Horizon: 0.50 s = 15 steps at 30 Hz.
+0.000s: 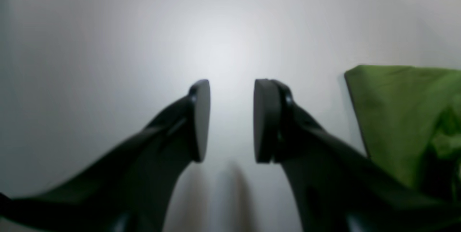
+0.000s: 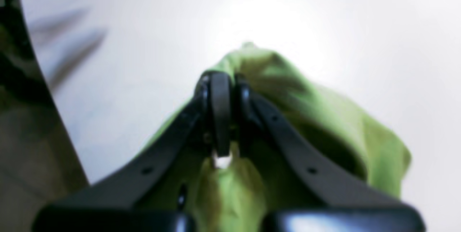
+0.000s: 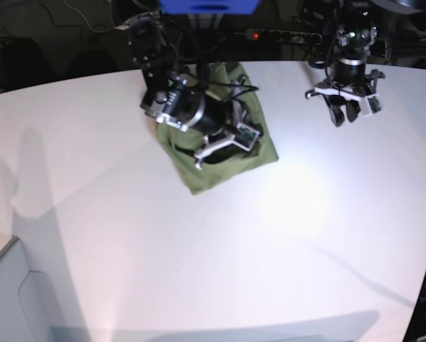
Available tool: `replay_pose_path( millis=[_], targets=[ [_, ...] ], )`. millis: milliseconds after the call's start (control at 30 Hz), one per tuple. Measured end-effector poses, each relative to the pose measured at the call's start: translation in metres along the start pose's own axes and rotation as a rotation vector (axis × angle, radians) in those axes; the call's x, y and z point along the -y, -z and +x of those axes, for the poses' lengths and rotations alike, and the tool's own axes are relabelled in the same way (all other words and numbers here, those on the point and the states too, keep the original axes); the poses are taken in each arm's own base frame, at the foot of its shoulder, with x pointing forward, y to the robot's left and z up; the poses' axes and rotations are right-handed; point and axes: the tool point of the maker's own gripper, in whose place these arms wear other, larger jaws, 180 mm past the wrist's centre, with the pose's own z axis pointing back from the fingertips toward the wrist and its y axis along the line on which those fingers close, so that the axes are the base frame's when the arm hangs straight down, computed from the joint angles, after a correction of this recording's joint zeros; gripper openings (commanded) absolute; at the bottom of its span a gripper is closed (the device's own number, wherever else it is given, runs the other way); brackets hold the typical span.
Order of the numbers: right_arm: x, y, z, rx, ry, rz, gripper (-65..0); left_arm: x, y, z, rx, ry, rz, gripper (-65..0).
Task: Fold the T-shirt properly
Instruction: 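Lower the right gripper onto the bundle and pinch its edge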
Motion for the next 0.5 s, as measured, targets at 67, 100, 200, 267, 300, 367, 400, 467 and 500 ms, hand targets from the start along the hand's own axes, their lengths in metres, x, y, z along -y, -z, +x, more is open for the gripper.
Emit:
replay_pose_path(
  millis=[67,100,200,267,300,367,400,467,500],
  targets=[
    [-0.012,0.012,0.010,0.016,-0.039,0.053,-64.8,0.000,0.000,-0.001,-0.001,-0.002,0.001,-45.1],
    [-0.016,0.017,0.011,0.016,-0.045,0.075,-64.6,0.000,-0.001,-0.001,-0.001,-0.002,0.001,-45.1],
    [-0.023,0.028,0.006,-0.009,-0.056,0.117,-64.5,-0.001,-0.002,-0.004,-0.011,0.000,0.003,-45.1],
    [-0.021,0.031,0.011,0.017,-0.024,0.146,-64.4,-0.002,-0.003,-0.006,-0.015,0.001,0.004,-45.1],
    [-0.019,0.032,0.016,0.038,-0.013,0.157,-64.4,-0.002,-0.004,-0.007,-0.018,0.002,0.005,-45.1],
    [-0.014,0.034,0.026,0.083,0.013,0.173,-64.4,-0.002,-0.005,-0.008,-0.022,0.002,0.005,-45.1],
    [-0.012,0.036,0.027,0.087,0.019,0.181,-64.4,-0.002,-0.005,-0.008,-0.022,0.001,0.004,-45.1],
    [-0.011,0.038,0.025,0.076,0.024,0.186,-64.4,-0.002,-0.005,-0.008,-0.022,0.001,0.004,-45.1],
    [-0.012,0.039,0.023,0.072,0.026,0.189,-64.5,-0.002,-0.005,-0.008,-0.022,0.000,0.004,-45.1]
  ],
)
